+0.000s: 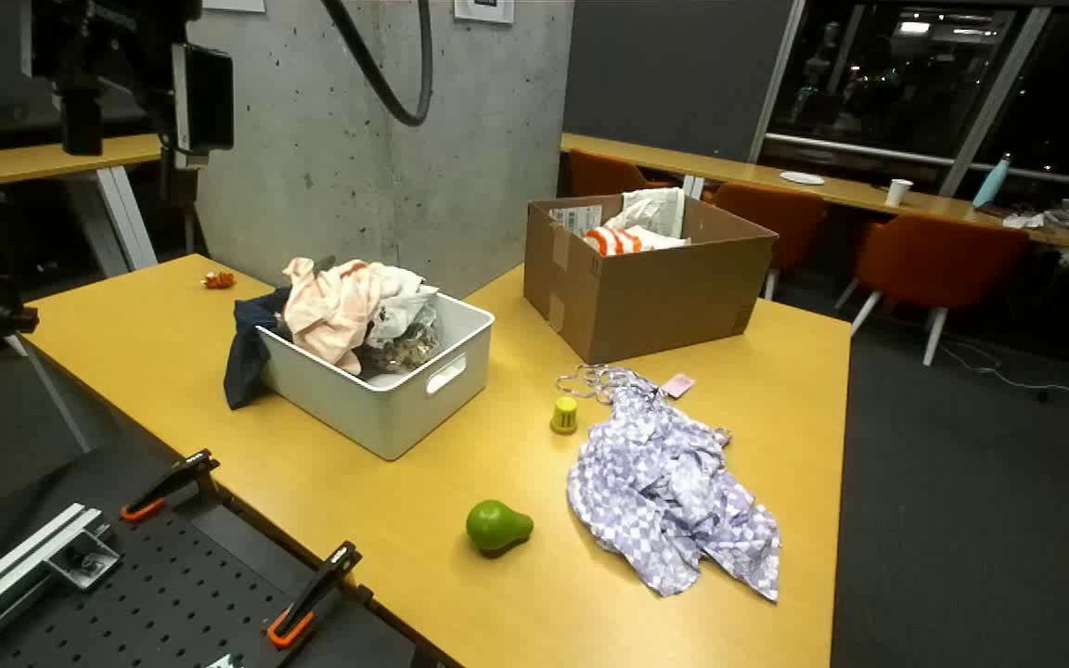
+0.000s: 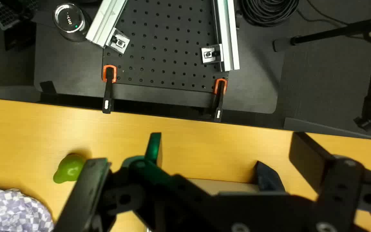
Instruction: Carry the small yellow container with the checked cloth and put them in the white basket
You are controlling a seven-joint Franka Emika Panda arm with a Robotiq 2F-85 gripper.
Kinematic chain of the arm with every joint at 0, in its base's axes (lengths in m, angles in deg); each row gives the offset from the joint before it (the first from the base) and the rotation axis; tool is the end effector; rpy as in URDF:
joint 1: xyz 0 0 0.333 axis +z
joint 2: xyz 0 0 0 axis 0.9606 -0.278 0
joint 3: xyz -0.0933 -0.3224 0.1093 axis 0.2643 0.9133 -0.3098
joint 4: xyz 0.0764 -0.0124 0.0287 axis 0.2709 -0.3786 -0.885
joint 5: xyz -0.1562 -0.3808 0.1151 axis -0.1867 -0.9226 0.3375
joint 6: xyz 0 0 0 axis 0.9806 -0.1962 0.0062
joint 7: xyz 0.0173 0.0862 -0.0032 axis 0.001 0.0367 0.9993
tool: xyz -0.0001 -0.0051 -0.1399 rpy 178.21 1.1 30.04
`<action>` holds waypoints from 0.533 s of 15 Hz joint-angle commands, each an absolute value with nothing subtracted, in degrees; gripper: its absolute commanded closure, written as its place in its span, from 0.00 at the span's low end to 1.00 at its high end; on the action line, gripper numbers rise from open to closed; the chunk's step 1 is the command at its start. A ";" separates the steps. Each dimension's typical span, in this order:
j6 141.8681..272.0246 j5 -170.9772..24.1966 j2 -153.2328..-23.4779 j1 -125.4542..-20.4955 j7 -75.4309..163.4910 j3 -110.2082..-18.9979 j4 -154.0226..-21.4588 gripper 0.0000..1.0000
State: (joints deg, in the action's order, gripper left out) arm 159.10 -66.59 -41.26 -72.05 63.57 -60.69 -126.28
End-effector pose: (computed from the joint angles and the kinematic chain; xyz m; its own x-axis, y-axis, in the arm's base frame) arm 0.3699 -0.0360 0.5268 0.9617 0.1927 -0.1948 0.1551 -0.9689 -0.1928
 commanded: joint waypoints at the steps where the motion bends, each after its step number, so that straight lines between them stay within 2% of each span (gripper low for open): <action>1: 158.99 -66.32 -41.36 -72.90 63.89 -61.37 -126.11 0.00; 5: 159.59 -65.90 -42.58 -72.72 63.81 -61.44 -125.73 0.00; 8: 165.75 -67.17 -48.45 -73.28 64.38 -60.89 -123.10 0.00</action>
